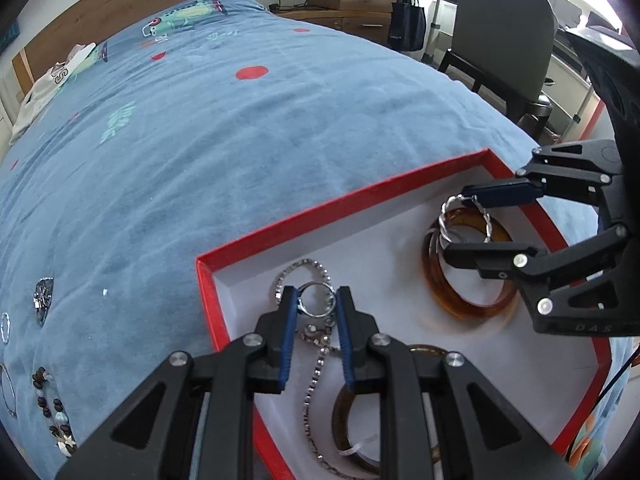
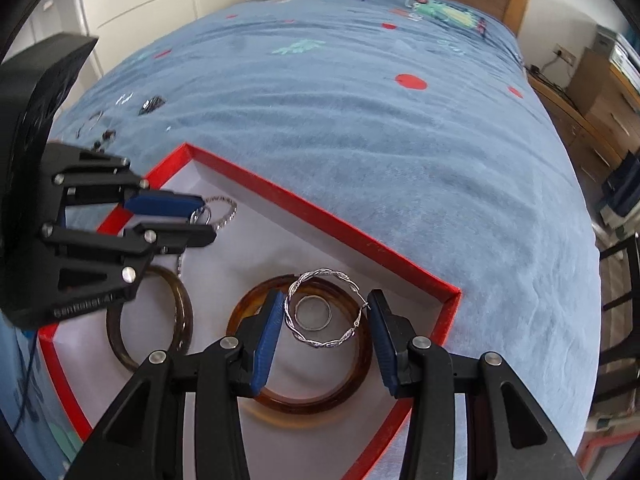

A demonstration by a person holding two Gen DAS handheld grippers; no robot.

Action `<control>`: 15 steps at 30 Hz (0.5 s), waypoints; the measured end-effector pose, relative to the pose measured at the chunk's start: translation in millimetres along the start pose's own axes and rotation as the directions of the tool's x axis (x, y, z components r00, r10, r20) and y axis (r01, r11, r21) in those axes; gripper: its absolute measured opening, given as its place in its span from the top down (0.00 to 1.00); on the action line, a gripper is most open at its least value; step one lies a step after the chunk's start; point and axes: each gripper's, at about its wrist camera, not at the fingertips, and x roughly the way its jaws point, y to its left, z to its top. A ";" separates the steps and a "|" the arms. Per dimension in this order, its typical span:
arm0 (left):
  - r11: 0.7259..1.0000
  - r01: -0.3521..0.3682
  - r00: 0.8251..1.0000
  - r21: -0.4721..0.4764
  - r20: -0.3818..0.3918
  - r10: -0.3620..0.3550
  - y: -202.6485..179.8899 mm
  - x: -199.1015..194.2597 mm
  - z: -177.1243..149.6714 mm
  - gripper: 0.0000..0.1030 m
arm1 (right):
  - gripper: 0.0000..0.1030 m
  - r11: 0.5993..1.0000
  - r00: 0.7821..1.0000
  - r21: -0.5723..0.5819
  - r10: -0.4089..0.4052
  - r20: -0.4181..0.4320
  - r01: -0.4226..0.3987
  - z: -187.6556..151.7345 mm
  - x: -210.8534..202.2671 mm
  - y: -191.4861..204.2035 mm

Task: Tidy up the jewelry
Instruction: 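Carry the ring and hoop over the red box and open both tools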

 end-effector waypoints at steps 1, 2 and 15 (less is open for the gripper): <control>1.000 -0.003 1.000 0.004 0.000 0.003 -0.5 -0.1 -0.5 0.82 | 0.58 1.000 1.000 -0.012 -0.001 -0.010 0.000 0.4 0.5 0.7; 1.000 -0.008 1.000 0.008 0.000 0.008 -1.0 0.0 -0.9 0.82 | 0.58 1.000 1.000 -0.022 -0.001 -0.019 0.001 0.9 0.9 1.3; 1.000 0.019 1.000 -0.018 0.014 -0.019 -1.2 -11.2 -1.5 0.63 | 0.43 0.999 1.000 -0.031 -0.009 -0.015 0.008 -2.3 -21.7 5.8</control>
